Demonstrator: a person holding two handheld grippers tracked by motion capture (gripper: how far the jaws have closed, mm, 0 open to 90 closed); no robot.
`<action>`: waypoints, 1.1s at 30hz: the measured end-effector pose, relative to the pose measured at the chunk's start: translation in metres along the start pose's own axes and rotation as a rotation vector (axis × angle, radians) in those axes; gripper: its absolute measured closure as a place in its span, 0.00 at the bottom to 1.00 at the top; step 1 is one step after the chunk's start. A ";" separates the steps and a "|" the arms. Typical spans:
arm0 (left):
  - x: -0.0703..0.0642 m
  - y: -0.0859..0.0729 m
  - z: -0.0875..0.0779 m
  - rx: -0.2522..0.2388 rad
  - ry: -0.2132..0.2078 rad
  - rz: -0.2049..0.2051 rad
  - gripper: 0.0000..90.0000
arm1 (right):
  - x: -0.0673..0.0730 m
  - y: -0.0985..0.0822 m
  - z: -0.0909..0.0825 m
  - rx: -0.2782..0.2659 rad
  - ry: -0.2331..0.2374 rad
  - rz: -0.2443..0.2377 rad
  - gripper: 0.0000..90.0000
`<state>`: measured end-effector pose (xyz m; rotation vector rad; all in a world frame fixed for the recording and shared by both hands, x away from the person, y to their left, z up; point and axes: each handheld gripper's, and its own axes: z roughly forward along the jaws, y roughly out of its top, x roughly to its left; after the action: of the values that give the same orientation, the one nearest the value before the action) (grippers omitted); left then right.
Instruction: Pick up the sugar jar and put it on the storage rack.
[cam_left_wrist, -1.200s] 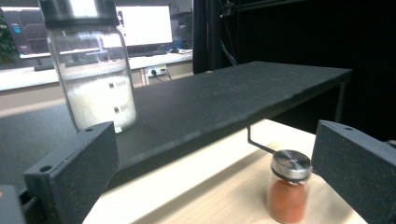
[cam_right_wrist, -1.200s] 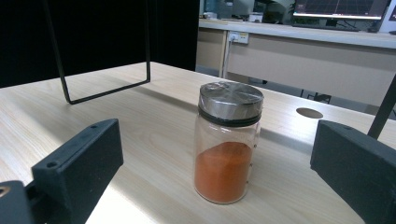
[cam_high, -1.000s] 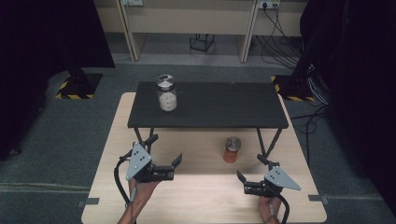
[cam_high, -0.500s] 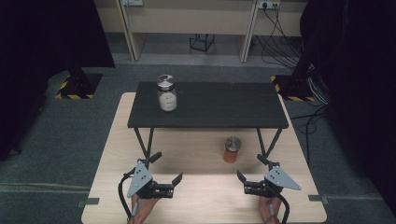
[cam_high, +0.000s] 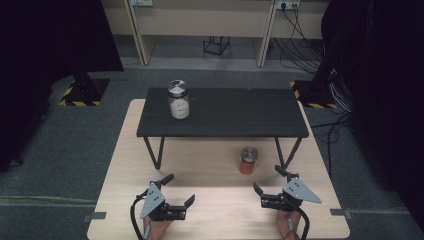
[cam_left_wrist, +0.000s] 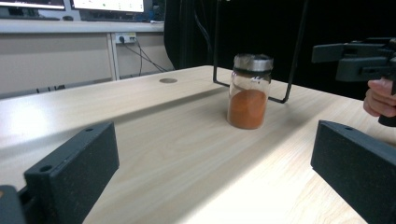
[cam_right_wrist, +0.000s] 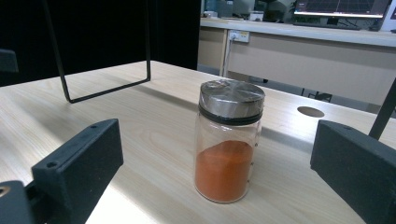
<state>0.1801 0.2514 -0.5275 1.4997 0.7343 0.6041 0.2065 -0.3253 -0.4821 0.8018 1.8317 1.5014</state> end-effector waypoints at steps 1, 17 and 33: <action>0.000 -0.002 0.000 0.002 0.004 -0.004 0.00 | 0.000 0.000 0.000 0.000 0.000 0.000 0.03; -0.004 -0.011 -0.002 0.015 0.028 -0.020 0.01 | 0.001 0.001 0.001 0.002 0.001 -0.005 0.03; -0.010 -0.008 -0.001 0.029 0.026 0.040 0.01 | 0.000 0.000 0.002 0.006 0.007 0.001 0.03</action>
<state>0.1721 0.2441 -0.5353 1.5387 0.7374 0.6461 0.2084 -0.3241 -0.4827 0.8015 1.8420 1.5016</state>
